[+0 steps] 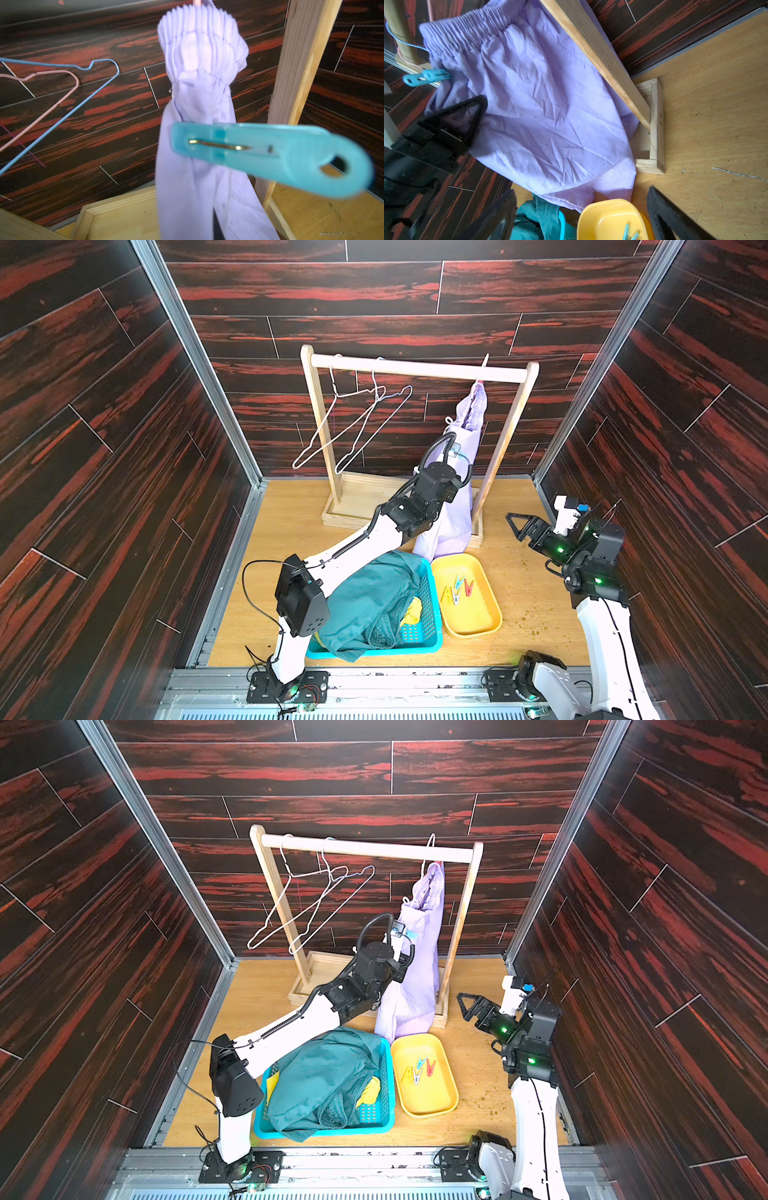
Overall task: Remove the clothespins securing shorts to the hanger
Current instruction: Pick up the hanger from the clothesline.
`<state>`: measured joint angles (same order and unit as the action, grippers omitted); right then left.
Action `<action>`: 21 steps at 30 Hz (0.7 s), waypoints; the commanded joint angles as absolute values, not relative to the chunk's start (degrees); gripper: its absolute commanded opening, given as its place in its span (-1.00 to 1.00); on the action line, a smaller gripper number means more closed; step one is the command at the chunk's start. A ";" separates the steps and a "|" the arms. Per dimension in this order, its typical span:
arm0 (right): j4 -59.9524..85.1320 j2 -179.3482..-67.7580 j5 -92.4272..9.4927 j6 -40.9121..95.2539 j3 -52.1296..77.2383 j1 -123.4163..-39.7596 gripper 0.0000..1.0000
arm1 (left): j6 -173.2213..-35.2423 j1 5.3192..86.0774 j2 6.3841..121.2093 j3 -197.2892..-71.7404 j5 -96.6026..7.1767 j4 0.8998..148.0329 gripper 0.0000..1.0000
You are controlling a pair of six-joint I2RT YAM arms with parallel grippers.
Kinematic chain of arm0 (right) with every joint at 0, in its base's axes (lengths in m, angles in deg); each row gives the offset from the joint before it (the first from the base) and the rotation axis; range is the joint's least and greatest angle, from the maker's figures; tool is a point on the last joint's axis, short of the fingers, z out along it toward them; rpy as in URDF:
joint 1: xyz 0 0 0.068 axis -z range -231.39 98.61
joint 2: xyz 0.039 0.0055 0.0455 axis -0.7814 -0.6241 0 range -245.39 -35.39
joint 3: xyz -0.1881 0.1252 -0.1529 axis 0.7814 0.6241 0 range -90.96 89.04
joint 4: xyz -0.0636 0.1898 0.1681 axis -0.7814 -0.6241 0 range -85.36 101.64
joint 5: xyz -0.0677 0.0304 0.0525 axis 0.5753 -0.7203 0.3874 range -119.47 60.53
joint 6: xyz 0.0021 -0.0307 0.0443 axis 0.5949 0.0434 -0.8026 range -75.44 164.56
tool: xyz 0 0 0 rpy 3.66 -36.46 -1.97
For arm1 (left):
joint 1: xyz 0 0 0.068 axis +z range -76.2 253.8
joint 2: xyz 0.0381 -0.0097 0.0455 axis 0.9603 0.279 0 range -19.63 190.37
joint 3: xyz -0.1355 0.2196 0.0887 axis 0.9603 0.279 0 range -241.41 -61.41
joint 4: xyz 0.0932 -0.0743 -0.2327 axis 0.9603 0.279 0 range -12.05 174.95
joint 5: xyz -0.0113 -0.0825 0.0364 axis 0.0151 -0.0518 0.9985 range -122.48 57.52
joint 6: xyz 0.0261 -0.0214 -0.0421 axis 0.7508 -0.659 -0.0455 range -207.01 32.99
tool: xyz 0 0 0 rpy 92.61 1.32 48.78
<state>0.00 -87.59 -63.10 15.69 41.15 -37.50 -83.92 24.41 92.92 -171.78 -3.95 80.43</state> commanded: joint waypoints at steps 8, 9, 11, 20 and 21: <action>-0.16 -88.74 -63.82 15.92 39.56 -37.21 0.97 | -80.11 24.87 80.21 -158.72 -4.22 65.83 -1.00; 0.06 -88.82 -63.89 15.71 39.56 -37.24 0.97 | -79.70 24.84 78.51 -156.87 -4.43 64.44 -1.00; 0.32 -89.08 -64.19 15.40 39.56 -37.24 0.97 | -79.02 24.85 77.23 -154.46 -4.94 63.21 -1.00; -0.45 -89.14 -64.23 15.81 39.18 -37.24 0.97 | -77.36 24.85 77.21 -154.90 -7.40 61.20 -1.00; -0.82 -88.96 -64.00 15.97 39.06 -37.24 0.97 | -77.34 24.84 77.40 -155.31 -7.70 60.65 -1.00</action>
<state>-0.07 -89.36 -63.55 15.65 40.97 -37.50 -78.43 25.37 79.87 -151.67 -5.96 68.50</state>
